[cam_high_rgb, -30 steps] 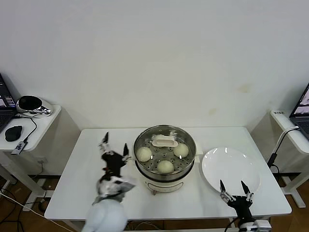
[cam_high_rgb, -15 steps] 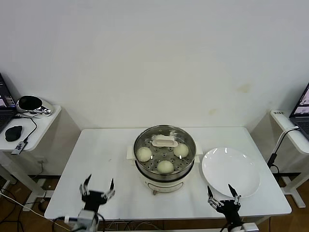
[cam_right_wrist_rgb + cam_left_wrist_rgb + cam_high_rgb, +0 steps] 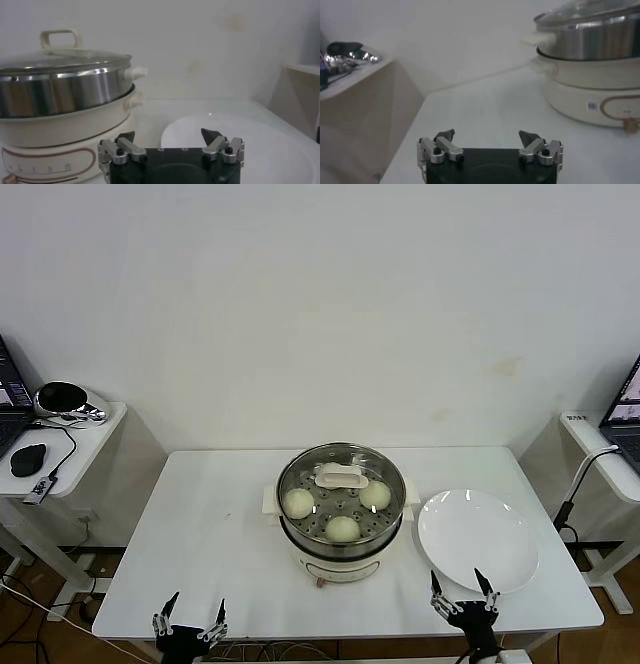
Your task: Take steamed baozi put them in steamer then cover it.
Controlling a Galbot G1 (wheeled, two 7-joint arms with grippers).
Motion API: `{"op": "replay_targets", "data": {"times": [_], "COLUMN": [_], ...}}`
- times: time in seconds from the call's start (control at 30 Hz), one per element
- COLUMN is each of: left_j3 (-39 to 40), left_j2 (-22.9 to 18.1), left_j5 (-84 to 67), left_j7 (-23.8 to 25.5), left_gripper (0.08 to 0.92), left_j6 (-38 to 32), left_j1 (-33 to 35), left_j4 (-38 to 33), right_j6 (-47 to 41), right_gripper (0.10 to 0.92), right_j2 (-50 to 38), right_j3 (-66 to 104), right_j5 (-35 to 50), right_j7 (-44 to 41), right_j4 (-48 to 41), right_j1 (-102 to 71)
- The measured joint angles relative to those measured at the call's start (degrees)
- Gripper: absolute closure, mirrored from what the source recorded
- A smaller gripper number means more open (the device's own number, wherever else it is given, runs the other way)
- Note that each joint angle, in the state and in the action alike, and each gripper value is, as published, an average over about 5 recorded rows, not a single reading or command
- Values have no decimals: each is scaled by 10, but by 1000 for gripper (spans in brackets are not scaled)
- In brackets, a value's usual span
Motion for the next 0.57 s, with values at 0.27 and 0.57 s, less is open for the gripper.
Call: {"op": "replay_targets", "data": {"times": [0.27,0.57], "left_j3": [-2,-3], "left_j2": [-11,-20], "left_j5": [0,7], "left_j7": [2,12], "left_gripper": [177,177], "left_j6": [-9,-13], "left_j1": [18,30], "left_j4": [-6,-10], "right_j6": [6,1], "right_gripper": [203,203], "right_j2": [8,9], "right_j3": [5,0], "right_j5": [-22,-36], "right_j7": [-13,-17], "right_j4": [4,13], "right_j1": [-8,-6]}}
